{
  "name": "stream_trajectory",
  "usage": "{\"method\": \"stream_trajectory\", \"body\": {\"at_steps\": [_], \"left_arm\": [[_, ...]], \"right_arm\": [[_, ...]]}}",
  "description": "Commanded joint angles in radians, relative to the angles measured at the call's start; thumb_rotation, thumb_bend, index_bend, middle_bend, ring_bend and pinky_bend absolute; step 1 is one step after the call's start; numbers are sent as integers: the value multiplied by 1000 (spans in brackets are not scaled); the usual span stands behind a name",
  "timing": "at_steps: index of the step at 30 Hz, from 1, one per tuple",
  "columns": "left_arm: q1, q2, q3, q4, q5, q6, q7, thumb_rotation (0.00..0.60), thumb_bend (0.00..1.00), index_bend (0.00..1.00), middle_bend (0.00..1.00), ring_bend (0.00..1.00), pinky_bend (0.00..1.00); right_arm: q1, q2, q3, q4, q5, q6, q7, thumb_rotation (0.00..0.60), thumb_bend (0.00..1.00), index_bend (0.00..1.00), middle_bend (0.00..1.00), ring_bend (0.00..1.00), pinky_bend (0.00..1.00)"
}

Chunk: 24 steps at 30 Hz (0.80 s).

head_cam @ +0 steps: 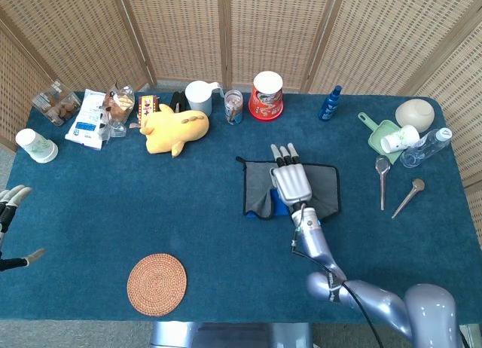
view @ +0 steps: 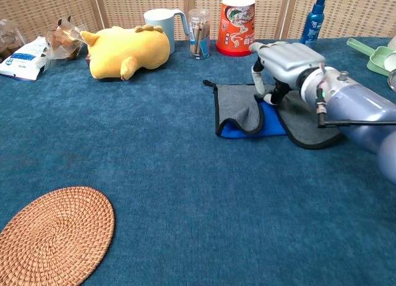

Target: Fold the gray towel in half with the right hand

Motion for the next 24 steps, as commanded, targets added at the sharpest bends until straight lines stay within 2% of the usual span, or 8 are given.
{"method": "stream_trajectory", "body": {"at_steps": [1, 11, 12, 14, 16, 17, 19, 24], "left_arm": [[-1, -1, -1, -1, -3, -2, 3, 600, 114, 0, 0, 0, 0], [-14, -7, -8, 0, -33, -27, 22, 600, 114, 0, 0, 0, 0], [-15, -8, -9, 0, -37, -29, 24, 600, 113, 0, 0, 0, 0], [-17, -9, -10, 0, -43, -32, 27, 600, 113, 0, 0, 0, 0], [-19, -9, -13, 0, -51, -37, 27, 600, 113, 0, 0, 0, 0], [-19, -9, -13, 0, -54, -38, 27, 600, 113, 0, 0, 0, 0], [-20, -9, -15, 1, -58, -40, 27, 600, 113, 0, 0, 0, 0], [-22, -9, -14, 1, -60, -45, 26, 600, 113, 0, 0, 0, 0]], "right_arm": [[36, -27, 18, 50, 19, -13, -3, 600, 496, 657, 14, 0, 71], [116, -77, 59, 163, 68, -39, -5, 600, 495, 641, 16, 0, 72], [122, -81, 61, 173, 73, -41, -7, 600, 491, 586, 11, 0, 72], [129, -88, 64, 192, 85, -46, -8, 600, 484, 386, 3, 0, 72], [133, -94, 70, 203, 103, -56, 0, 600, 395, 107, 0, 0, 72], [134, -94, 72, 203, 109, -59, 4, 600, 342, 51, 0, 0, 72], [132, -91, 73, 202, 122, -63, 8, 600, 190, 0, 0, 0, 72], [122, -78, 67, 188, 130, -49, 16, 600, 20, 0, 0, 0, 75]]}}
